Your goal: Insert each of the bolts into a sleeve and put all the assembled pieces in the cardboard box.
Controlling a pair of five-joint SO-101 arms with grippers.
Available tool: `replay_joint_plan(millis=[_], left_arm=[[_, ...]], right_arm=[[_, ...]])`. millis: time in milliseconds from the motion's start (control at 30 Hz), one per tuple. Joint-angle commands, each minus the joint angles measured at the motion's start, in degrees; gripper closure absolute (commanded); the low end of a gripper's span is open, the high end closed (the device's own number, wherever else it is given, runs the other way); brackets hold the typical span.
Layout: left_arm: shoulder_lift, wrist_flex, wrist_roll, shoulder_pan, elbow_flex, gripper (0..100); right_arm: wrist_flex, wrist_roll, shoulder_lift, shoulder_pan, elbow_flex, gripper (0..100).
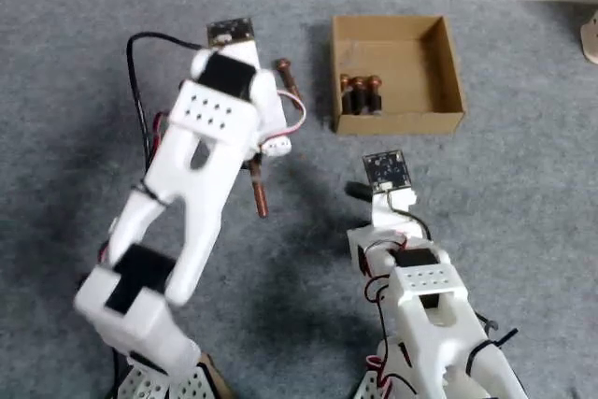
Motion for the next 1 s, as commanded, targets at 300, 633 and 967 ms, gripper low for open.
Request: replay_joint_plan(millis=[300, 633, 967], left_arm=[[-34.9, -70.2, -5.4, 1.4, 63.3, 99], [-57.5, -109.2, -19.1, -0.6, 90.9, 99], [-70.3, -109.3, -18.9, 1.7, 98.2, 99]], right_arm=[[6.3, -4.6, -18.0, -5.6, -1.5, 99.3], [-10.3, -4.1, -43.1, -14.7, 20.2, 99.3], [-4.4, 3.5, -55.5, -18.6, 24.6, 99.3]])
